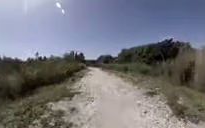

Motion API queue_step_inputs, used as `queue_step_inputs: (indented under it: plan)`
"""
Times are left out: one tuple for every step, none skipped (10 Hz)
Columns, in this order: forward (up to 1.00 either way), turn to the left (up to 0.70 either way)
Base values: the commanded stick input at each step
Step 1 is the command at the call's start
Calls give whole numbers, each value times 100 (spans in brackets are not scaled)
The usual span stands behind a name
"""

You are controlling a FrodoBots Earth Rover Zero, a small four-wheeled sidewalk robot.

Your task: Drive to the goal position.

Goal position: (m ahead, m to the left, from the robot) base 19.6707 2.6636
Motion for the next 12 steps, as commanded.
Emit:
queue_step_inputs:
  plan:
    - [70, 0]
    - [70, 0]
    - [70, 0]
    - [70, 0]
    - [70, 0]
    - [70, 0]
    - [70, 0]
    - [70, 0]
    - [70, 0]
    - [70, 0]
    - [70, 0]
    - [70, 0]
